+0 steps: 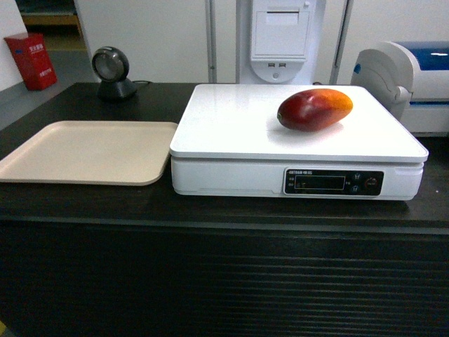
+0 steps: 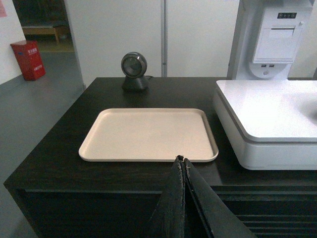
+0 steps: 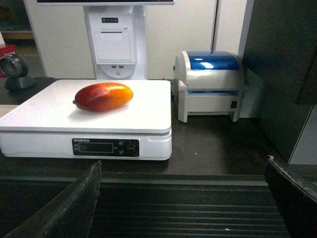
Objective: Place dark red mango on scale at checkout
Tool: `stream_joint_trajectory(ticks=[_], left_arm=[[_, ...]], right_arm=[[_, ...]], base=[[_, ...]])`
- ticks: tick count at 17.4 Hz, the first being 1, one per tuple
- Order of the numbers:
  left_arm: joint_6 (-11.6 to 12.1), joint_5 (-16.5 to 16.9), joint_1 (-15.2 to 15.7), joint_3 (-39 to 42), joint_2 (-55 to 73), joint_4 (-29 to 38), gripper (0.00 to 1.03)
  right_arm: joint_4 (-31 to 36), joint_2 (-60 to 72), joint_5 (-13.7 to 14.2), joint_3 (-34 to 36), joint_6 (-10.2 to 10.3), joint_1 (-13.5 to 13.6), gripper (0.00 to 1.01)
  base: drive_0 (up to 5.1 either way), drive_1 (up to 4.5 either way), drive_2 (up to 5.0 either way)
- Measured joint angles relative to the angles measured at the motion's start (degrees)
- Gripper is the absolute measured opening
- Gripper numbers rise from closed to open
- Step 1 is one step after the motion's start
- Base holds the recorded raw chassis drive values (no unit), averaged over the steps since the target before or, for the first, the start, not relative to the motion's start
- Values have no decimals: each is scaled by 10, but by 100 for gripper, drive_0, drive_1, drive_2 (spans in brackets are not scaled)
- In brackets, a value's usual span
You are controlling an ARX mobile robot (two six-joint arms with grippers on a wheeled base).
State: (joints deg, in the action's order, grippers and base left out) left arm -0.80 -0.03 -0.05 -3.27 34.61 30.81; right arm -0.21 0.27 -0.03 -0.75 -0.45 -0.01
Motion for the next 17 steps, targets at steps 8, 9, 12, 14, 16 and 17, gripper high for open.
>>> stream_joint_trajectory(ticks=[8, 9, 12, 14, 16, 17], left_arm=[[0, 0, 0, 28, -123, -83, 2], [0, 0, 0, 28, -139, -103, 2], [0, 0, 0, 28, -188, -147, 2], [0, 0, 0, 28, -206, -169, 2], [0, 0, 0, 28, -222, -181, 2], [0, 0, 0, 28, -229, -190, 2]], right_arm=[[0, 0, 0, 0, 0, 0, 98], [0, 0, 0, 0, 0, 0, 98], [0, 0, 0, 0, 0, 0, 98], [0, 0, 0, 0, 0, 0, 98], [0, 0, 0, 0, 0, 0, 98], [0, 0, 0, 0, 0, 0, 98]], base=[[0, 0, 0], [0, 0, 0], [0, 0, 0], [0, 0, 0], [0, 0, 0], [0, 0, 0]])
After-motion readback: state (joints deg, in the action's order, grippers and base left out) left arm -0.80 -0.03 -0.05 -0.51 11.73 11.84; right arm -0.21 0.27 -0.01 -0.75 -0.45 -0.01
